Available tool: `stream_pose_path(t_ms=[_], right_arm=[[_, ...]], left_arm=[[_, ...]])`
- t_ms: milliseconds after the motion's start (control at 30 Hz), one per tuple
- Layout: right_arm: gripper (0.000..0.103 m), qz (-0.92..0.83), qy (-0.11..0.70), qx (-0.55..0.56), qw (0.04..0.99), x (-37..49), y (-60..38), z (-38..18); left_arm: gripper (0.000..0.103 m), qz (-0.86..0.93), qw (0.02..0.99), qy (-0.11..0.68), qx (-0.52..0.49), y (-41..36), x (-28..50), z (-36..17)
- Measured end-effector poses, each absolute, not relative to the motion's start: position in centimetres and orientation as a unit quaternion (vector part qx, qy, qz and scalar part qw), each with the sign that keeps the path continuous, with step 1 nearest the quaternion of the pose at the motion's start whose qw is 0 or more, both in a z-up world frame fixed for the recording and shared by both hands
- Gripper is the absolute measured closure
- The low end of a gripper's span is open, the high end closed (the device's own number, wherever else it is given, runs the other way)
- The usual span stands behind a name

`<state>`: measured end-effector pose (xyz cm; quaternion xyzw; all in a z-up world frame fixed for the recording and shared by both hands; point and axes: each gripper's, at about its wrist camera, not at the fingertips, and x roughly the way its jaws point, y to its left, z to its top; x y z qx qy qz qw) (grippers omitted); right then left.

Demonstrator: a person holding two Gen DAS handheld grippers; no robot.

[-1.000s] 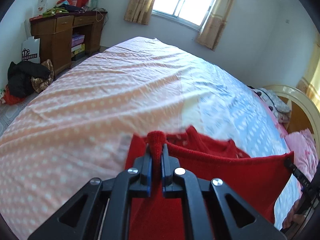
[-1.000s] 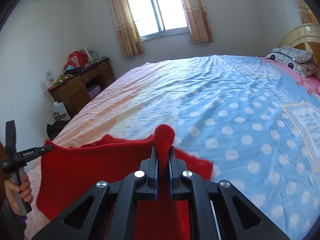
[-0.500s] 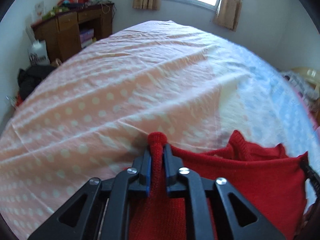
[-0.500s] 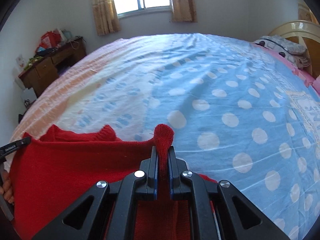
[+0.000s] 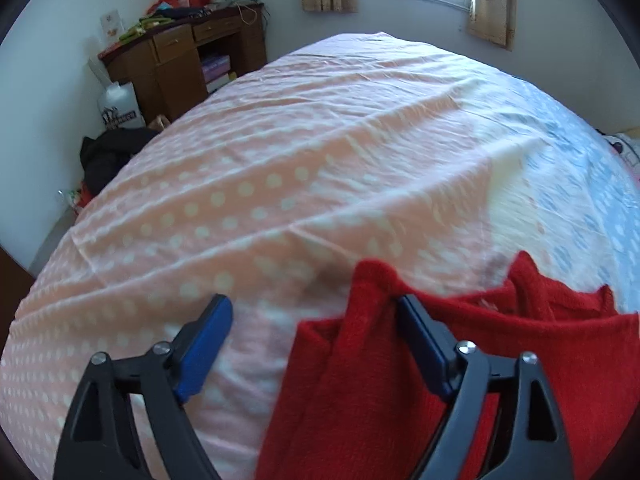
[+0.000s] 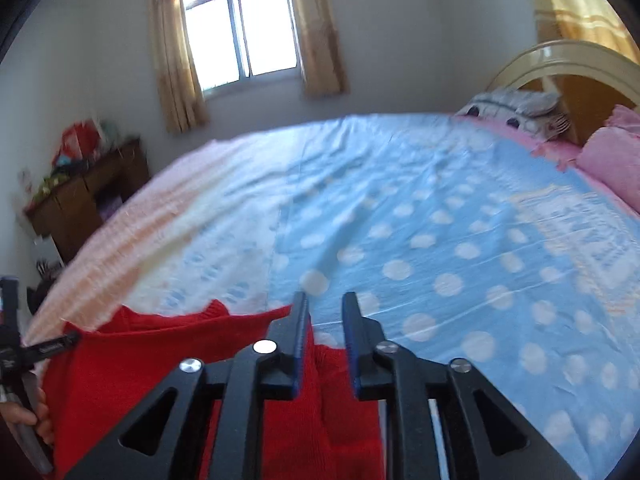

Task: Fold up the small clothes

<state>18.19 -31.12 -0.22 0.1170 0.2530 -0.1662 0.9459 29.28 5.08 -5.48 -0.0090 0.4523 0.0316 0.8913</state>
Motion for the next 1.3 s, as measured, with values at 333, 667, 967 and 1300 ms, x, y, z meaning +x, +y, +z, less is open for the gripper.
stream_pose_path(t_ms=[333, 667, 967, 1300], right_arm=[[0.074, -0.087, 0.305, 0.060, 0.946, 10.5, -24.8, -2.3], [0.075, -0.095, 0.349, 0.077, 0.929, 10.8, -24.9, -7.4], [0.074, -0.079, 0.331, 0.102, 0.935, 10.3, -25.6, -7.6], [0.074, -0.065, 0.316, 0.125, 0.938, 9.7, -26.2, -7.6]], left_arm=[[0.016, 0.007, 0.905, 0.422, 0.044, 3.4, 17.9, -3.0], [0.016, 0.012, 0.900, 0.430, 0.065, 1.5, 14.6, -4.8], [0.012, 0.035, 0.910, 0.405, 0.083, 1.0, 12.4, -4.7], [0.000, 0.034, 0.912, 0.399, -0.088, 7.2, 7.1, -5.0]])
